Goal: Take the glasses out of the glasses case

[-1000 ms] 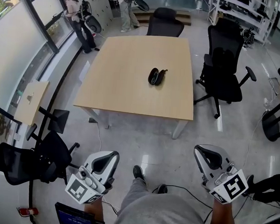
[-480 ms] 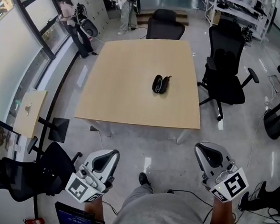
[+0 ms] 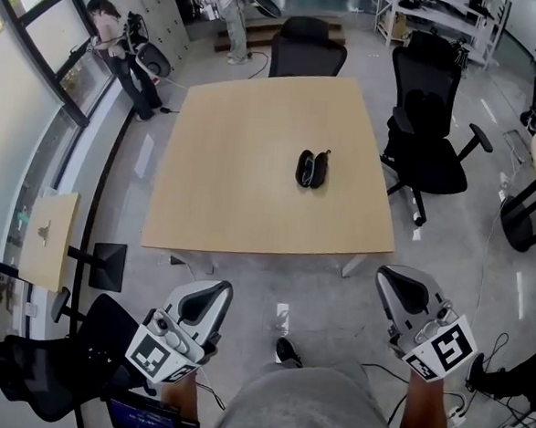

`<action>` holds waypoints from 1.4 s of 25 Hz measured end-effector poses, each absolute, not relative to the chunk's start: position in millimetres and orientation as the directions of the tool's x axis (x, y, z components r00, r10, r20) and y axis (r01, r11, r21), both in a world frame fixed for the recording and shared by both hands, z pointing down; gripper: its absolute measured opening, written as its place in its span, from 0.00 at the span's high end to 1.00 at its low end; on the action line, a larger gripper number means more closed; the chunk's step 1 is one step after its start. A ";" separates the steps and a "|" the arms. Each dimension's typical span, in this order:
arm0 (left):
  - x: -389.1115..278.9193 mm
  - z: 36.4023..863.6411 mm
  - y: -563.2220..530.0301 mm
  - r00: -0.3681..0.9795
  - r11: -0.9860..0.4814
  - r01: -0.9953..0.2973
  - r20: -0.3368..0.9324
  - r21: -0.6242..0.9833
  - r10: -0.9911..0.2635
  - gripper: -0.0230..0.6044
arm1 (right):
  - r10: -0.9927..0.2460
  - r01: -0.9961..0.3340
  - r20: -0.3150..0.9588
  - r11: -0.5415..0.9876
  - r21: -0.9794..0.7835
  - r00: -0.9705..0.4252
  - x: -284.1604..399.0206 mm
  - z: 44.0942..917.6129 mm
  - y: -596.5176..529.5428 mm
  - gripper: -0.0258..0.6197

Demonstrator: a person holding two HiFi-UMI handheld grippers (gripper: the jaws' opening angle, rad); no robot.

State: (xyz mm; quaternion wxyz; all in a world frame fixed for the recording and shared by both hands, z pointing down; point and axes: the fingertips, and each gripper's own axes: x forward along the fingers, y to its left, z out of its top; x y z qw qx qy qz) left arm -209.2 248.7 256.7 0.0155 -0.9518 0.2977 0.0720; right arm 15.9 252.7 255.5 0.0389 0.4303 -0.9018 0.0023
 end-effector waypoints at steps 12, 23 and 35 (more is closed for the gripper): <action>-219.8 274.7 207.9 0.839 -0.847 -0.530 -0.124 0.039 -0.530 0.95 | -0.789 -0.791 0.091 0.612 0.019 -0.608 -3.1 268.6 210.2 0.95; -199.6 286.2 151.5 0.816 -0.822 -0.568 -0.098 0.048 -0.570 0.95 | -0.747 -0.752 0.102 0.659 -0.010 -0.656 8.0 287.4 138.5 0.95; -172.4 292.6 71.9 0.789 -0.794 -0.603 -0.094 0.075 -0.608 0.95 | -0.711 -0.718 0.120 0.696 -0.025 -0.693 27.8 291.9 49.6 0.95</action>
